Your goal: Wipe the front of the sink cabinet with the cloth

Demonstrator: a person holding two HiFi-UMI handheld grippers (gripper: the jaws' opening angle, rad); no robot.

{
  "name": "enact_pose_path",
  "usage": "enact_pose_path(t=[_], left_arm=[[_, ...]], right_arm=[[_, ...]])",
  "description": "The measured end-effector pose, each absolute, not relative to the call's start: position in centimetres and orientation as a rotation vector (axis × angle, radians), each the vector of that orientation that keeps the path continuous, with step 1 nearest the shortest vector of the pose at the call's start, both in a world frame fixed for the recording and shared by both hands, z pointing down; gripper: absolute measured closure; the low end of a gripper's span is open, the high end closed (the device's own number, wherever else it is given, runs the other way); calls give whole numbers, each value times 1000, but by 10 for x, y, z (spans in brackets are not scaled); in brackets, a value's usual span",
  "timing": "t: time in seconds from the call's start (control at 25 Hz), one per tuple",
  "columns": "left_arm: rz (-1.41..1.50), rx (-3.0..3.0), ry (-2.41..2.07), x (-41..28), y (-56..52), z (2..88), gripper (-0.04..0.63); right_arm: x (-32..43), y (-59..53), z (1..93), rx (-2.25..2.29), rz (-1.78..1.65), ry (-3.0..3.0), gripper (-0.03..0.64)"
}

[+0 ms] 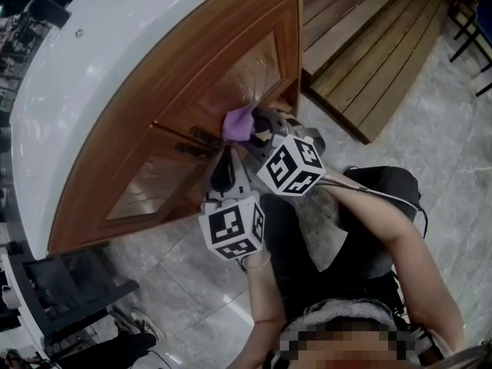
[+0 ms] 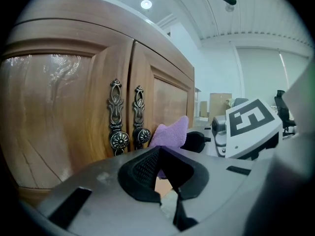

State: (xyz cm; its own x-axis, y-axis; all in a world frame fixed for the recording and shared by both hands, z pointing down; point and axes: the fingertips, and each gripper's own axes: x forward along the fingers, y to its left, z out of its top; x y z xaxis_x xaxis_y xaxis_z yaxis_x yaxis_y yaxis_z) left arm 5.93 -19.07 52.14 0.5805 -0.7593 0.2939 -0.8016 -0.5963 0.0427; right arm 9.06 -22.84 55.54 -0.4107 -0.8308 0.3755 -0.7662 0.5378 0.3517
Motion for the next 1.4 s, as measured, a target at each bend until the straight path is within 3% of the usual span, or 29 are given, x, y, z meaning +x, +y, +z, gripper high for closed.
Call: enact_pose_path(t=[1.4], left_arm=[[388,2693,-1161,119,-190,533,595]], right_arm=[[194,-248,554,1506,-107,-2111,434]])
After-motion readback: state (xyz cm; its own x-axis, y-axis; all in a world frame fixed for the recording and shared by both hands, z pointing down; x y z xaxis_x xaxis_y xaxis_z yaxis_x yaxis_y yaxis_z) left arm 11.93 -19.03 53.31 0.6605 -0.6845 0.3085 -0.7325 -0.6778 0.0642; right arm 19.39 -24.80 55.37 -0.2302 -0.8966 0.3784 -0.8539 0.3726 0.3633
